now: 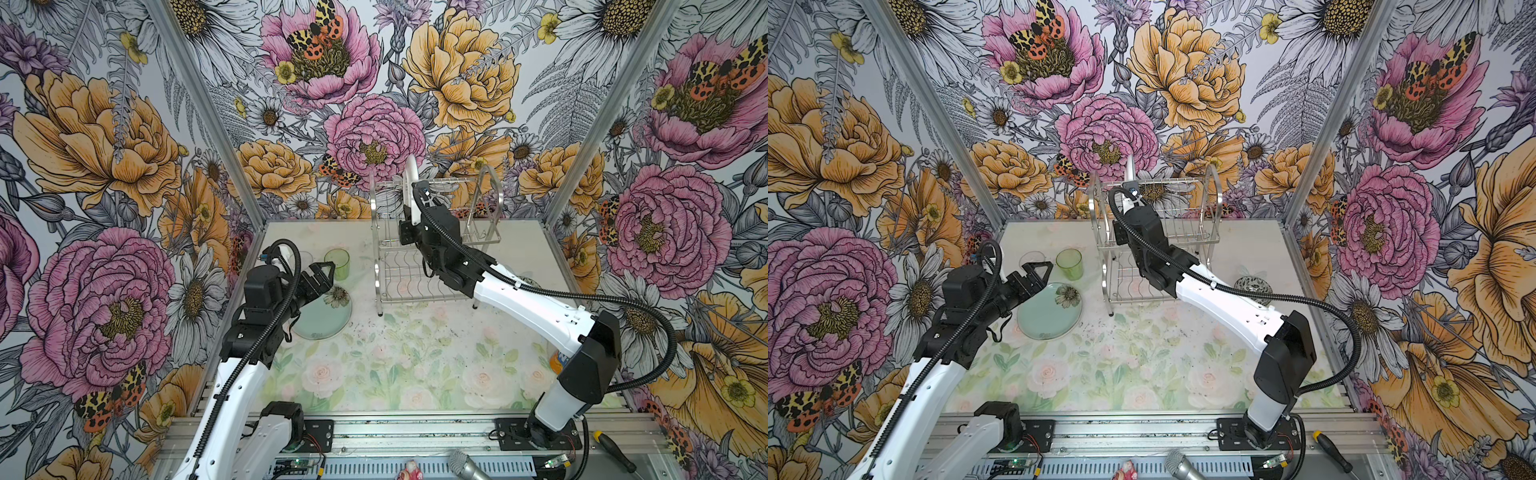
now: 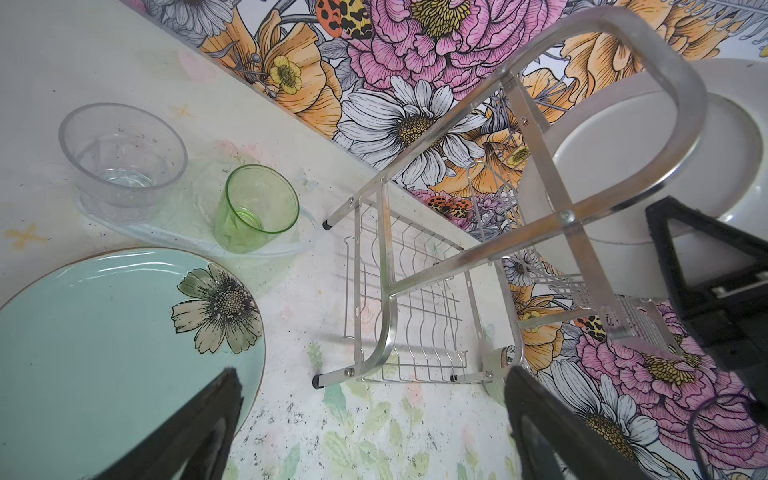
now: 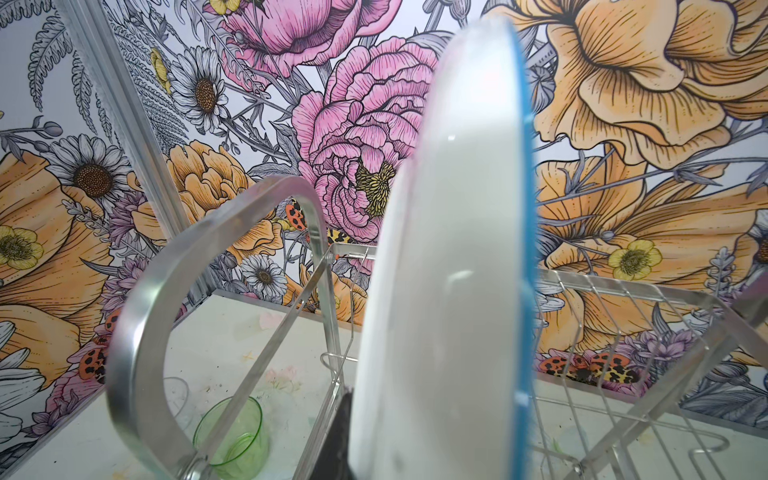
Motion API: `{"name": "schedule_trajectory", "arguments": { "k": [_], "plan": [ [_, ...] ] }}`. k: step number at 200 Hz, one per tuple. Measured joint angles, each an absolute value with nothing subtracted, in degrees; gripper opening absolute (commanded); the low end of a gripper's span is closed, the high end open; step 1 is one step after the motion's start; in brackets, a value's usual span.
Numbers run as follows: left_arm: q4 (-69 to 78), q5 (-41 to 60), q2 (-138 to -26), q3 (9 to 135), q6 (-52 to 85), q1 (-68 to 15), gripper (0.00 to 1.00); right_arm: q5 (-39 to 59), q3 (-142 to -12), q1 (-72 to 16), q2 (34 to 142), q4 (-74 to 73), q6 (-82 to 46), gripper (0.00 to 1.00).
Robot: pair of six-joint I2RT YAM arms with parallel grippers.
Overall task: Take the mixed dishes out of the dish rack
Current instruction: 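Close the right gripper on the rim of the white watermelon plate, then lift the watermelon plate up out of the rack with the right gripper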
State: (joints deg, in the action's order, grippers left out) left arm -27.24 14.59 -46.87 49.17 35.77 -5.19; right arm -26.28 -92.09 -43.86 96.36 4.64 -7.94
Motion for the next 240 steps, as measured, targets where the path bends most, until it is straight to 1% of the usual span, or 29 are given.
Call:
{"name": "schedule_trajectory", "arguments": {
  "k": [71, 177, 240],
  "plan": [
    [-27.16, 16.16, -46.57, 49.17, 35.81, -4.99, 0.99, -23.22, -91.83, -43.00, 95.66, 4.99, -6.42, 0.00],
    [-26.63, 17.54, -45.04, 48.49, 36.01, -4.73, 0.99, -19.64, -86.56, -42.92, 89.93, 4.05, -4.14, 0.00],
    [-26.26, 17.93, -44.97, 47.94, 36.05, -4.69, 0.99, -19.64, -84.58, -42.94, 86.19, 2.44, -1.69, 0.00]
  ]
}}
